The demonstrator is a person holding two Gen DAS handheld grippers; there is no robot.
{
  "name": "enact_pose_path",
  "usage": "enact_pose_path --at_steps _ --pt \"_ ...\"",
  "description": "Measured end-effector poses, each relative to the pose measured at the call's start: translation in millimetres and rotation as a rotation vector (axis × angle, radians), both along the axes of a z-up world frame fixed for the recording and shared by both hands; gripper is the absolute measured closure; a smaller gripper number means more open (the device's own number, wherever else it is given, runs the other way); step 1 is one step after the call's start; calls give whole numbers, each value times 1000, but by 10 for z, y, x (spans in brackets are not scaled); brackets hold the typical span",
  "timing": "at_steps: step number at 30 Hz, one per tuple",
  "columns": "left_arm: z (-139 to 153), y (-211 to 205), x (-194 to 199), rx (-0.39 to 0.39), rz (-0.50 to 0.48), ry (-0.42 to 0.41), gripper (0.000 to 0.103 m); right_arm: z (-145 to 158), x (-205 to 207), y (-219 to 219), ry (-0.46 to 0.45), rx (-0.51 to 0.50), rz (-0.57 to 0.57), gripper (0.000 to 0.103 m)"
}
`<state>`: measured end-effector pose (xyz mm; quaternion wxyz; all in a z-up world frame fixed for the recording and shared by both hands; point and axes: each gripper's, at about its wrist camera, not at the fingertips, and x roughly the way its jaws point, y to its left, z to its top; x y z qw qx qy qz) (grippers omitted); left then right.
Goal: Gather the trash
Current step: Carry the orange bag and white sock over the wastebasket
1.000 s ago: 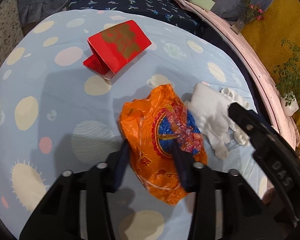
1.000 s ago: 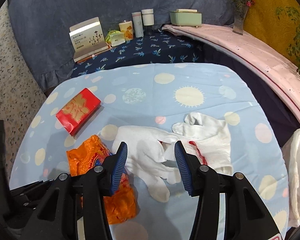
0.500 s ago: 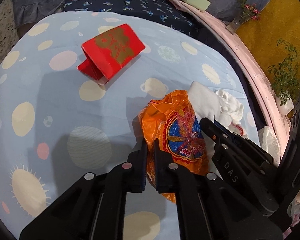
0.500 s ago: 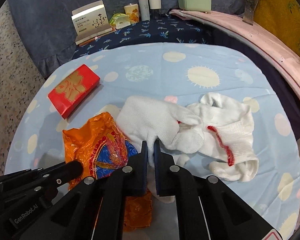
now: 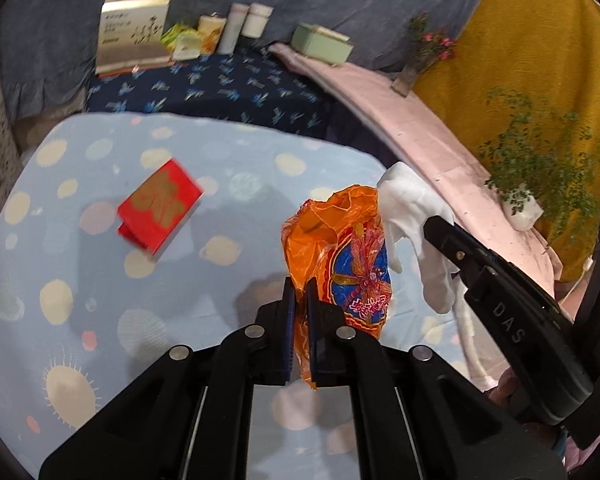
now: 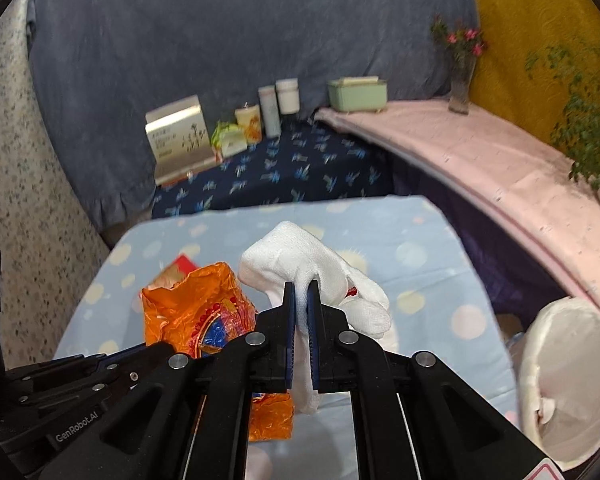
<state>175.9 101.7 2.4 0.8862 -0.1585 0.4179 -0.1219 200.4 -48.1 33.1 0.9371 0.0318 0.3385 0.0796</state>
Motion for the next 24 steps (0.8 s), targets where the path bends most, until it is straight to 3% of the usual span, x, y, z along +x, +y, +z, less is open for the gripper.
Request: enact_pose_path --at_steps 11,24 --pt "681 -761 -123 14 -151 -148 98 670 -414 -861 -136 -4 -141 97" --pt "931 -1794 -291 45 -329 -216 98 784 -940 -1994 -179 -6 -376 97"
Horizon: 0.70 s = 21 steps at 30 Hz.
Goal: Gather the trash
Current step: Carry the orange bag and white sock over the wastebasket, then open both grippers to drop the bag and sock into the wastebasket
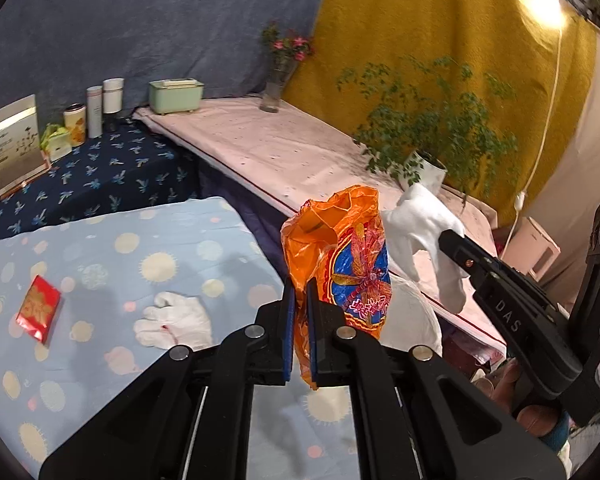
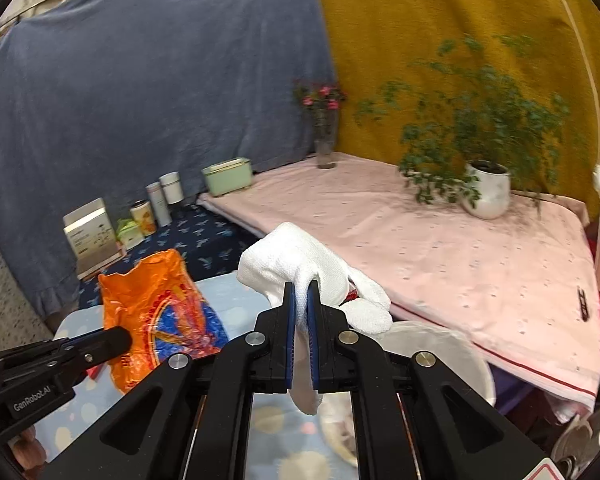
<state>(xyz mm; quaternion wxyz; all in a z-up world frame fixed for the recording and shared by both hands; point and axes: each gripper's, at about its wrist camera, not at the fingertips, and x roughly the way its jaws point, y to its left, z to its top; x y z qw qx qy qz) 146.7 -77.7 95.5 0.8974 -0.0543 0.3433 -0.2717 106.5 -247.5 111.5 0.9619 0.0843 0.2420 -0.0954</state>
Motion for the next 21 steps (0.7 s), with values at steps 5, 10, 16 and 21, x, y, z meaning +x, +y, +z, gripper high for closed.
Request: enact_pose_path --at_steps 5,10,16,21 --pt "-44 -349 -30 20 -56 2 98 -31 -176 -345 2 11 -75 97" --pt "-84 -678 -62 35 -112 0 98 -107 -279 -576 18 14 -119 97" --pt "-158 -989 -19 41 -168 10 95 -228 -306 -744 45 13 -148 97" --pt "-199 -1131 -17 67 -175 4 76 -319 -312 -842 59 15 -173 82"
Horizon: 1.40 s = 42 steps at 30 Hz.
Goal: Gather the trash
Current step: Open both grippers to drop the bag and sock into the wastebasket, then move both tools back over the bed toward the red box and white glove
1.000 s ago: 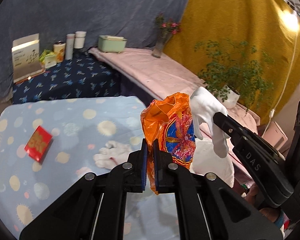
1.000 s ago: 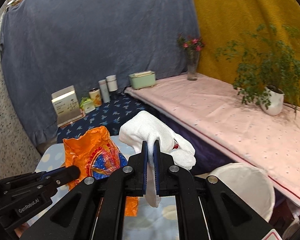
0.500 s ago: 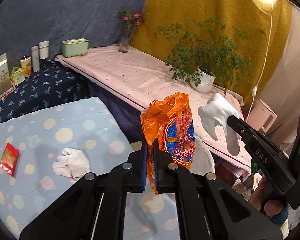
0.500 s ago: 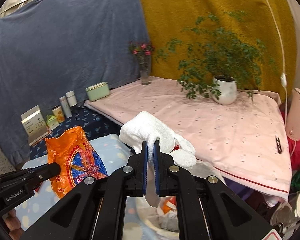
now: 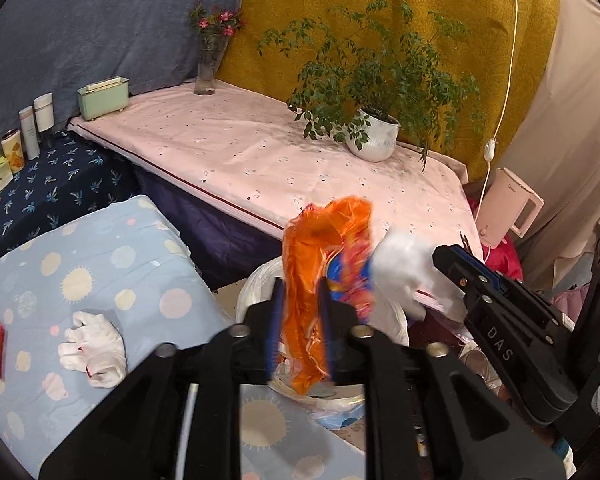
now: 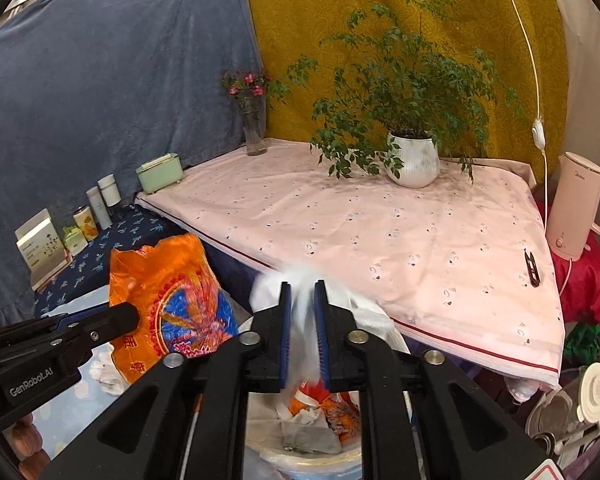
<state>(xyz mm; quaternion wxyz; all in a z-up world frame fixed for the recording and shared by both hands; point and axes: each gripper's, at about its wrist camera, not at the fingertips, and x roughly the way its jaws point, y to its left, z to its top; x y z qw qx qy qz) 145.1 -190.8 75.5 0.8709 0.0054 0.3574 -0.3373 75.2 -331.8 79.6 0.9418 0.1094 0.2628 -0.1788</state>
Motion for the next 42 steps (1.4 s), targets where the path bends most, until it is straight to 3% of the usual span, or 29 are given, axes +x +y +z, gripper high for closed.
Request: enact_pose_path --at_steps 1,2,11,19,21,42 --pt "1 -5 2 2 6 -4 64 -8 -5 -12 -3 2 -5 79" --pt "-2 -3 -1 3 13 -10 60 -14 -6 -24 -6 5 -9 74" --pt "-26 58 65 1 35 -2 60 -34 30 31 -7 9 7 74" --pt "-44 227 81 -6 70 1 60 -34 65 187 -7 2 38 66" --pt "-47 287 95 -8 80 3 60 -24 78 240 -9 -4 48 62" --pt "-82 1050 232 -13 224 4 60 2 336 961 5 -21 173 58"
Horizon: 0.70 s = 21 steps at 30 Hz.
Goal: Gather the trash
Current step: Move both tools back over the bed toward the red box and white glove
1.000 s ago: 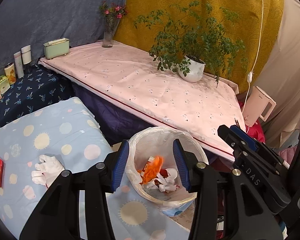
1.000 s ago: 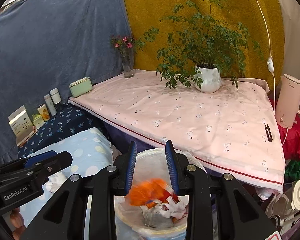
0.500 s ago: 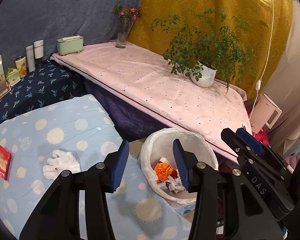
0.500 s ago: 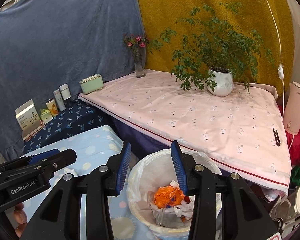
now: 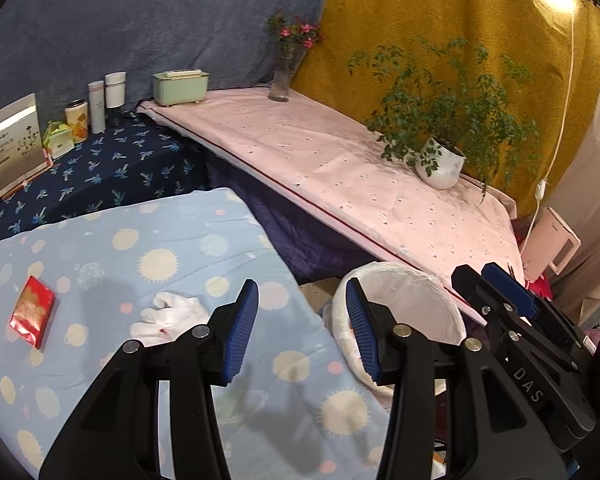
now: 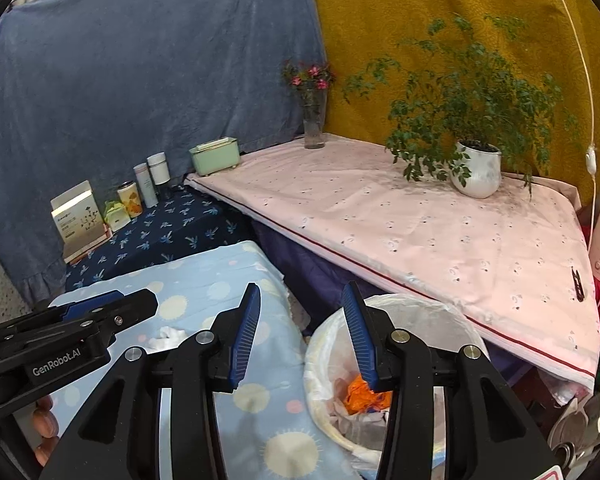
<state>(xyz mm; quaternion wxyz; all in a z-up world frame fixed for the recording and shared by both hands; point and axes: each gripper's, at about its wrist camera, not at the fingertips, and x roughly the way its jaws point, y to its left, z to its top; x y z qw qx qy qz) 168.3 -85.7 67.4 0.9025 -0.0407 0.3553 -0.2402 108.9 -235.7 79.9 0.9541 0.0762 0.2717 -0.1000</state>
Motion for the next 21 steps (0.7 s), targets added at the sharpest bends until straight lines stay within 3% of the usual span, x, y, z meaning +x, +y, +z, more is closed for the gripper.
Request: enact_pose_path --at_steps 6,12,16,21 --pt "-146 418 102 20 82 18 60 -63 131 307 13 0 56 55" --pt "-319 905 216 60 193 24 52 -161 305 643 39 -2 117 55" --pt "-422 1253 281 70 260 37 45 -257 409 847 60 5 150 55" --pt "-564 1674 355 86 352 50 31 -447 541 1119 96 7 187 46"
